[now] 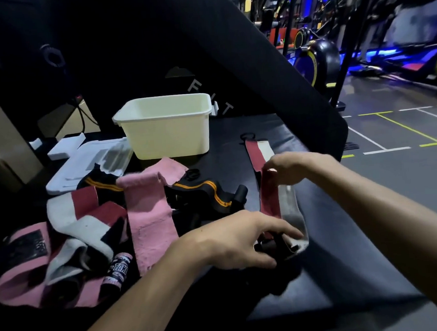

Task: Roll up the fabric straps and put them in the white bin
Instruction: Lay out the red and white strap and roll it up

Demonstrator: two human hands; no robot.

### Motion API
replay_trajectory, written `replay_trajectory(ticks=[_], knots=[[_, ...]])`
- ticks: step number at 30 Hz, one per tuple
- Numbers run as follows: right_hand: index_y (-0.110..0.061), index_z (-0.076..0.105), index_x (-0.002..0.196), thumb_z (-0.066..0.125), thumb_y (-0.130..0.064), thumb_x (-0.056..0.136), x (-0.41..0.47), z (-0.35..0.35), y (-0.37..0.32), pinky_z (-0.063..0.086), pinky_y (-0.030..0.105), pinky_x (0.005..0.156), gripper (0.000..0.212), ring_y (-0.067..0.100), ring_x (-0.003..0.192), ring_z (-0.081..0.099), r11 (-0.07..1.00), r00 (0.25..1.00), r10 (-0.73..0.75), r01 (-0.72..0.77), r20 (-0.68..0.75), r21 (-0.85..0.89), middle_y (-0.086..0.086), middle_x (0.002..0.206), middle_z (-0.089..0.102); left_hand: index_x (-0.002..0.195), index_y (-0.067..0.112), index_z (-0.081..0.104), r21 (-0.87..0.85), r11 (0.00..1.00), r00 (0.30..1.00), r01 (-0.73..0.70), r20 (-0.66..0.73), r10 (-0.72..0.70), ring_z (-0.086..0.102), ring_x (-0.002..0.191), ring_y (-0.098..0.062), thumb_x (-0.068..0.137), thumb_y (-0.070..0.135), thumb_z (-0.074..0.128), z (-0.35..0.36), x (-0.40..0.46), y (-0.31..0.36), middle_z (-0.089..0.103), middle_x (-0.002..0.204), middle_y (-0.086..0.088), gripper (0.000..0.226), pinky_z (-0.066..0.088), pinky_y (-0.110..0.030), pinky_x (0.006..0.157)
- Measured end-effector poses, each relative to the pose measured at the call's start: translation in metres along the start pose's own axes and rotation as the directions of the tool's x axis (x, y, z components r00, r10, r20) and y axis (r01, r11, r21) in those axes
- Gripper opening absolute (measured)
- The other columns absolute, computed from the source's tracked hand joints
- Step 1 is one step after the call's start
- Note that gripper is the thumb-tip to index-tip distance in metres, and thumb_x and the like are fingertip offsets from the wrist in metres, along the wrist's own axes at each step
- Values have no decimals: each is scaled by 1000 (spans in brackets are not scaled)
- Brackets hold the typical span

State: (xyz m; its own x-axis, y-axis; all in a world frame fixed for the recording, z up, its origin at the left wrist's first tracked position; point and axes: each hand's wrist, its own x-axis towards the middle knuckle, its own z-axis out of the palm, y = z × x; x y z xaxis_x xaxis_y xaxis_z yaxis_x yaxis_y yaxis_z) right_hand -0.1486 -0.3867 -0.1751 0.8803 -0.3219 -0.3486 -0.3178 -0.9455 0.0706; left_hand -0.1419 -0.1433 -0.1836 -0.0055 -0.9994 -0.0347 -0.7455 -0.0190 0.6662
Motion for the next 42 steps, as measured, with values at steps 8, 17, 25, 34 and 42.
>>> replay_trajectory(ticks=[8,17,25,34,42], knots=[[-12,28,149,62,-42,94,-22,48,-21,45,41,95,71,31,133,47,994,953,85,-100,-291,-37,8,153,33,119,21,66,16,1000,994,7,-112,-5,61,94,4,80,14,85,11,6,0,72,114,7,45,50,-18,94],[-18,-8,162,29,-44,109,6,58,-13,5,56,123,70,26,157,-10,978,998,60,-62,18,201,3,170,-16,117,22,69,2,1000,990,-7,-142,7,66,108,2,79,15,87,10,11,2,74,113,10,43,50,-22,98],[-19,-3,163,36,-46,108,27,48,-1,6,57,124,72,27,157,-5,974,998,31,-20,-47,226,5,171,-9,125,28,71,34,999,972,-30,-232,37,64,104,11,87,10,76,10,7,1,73,112,19,43,47,-12,93],[-21,70,122,80,-40,85,-66,42,-10,48,28,92,43,14,104,61,910,881,-124,285,-457,302,-5,114,63,109,24,78,32,999,956,36,-294,-25,69,84,0,82,9,82,25,-3,4,77,94,10,31,50,-14,76],[-28,60,68,60,-29,102,-170,93,-44,41,23,60,34,-1,61,50,764,844,-56,380,-533,522,-17,61,54,101,17,80,-48,998,899,37,-436,-54,66,75,7,78,1,81,53,-15,6,70,82,14,27,45,-8,71]])
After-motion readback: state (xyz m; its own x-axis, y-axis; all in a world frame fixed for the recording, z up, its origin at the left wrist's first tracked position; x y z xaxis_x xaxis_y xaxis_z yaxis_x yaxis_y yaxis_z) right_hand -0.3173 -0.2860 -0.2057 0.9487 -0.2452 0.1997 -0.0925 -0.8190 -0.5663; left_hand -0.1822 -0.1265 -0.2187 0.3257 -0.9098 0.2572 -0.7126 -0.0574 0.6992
